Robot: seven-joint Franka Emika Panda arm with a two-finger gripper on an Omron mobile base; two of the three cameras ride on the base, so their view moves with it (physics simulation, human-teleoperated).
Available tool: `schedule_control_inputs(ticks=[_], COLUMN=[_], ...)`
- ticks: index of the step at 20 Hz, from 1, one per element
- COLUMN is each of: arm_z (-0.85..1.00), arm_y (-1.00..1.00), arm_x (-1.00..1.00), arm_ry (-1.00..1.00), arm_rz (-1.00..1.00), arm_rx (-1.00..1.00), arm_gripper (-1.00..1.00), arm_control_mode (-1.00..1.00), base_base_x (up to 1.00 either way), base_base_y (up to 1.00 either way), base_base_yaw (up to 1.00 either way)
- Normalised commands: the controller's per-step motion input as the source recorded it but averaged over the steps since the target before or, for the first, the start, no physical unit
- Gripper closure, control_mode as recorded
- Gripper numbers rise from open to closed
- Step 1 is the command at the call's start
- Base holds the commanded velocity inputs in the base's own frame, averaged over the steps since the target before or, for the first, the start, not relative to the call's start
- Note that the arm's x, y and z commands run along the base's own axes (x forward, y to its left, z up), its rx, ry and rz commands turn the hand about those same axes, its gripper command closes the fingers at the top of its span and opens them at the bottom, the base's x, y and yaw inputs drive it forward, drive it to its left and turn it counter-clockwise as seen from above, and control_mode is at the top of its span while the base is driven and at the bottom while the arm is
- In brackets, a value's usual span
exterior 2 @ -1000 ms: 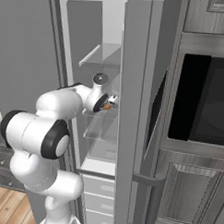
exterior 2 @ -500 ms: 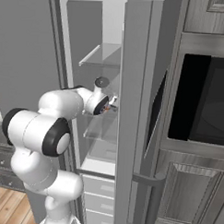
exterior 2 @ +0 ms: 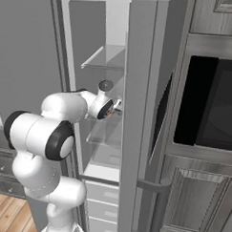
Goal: Pick up the tangerine and pear from the fridge and place one fruit on each plate on the dining counter.
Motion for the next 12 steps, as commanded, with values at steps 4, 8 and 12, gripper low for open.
schedule_control_inputs(ticks=[4, 8, 12], arm_z=[-0.13, -0.04, -0.06], arm_y=[0.03, 0.0, 0.0], arm_x=[0.2, 0.38, 0.38], arm_ry=[0.0, 0.0, 0.0], arm_rz=[0.0, 0.0, 0.0], arm_rx=[0.0, 0.0, 0.0], arm_gripper=[-1.0, -1.0, -1.0], arm_control_mode=[-1.0, -1.0, -1.0], base_base_x=[0.0, 0.0, 0.0], base_base_y=[0.0, 0.0, 0.0], base_base_yaw=[0.0, 0.0, 0.0])
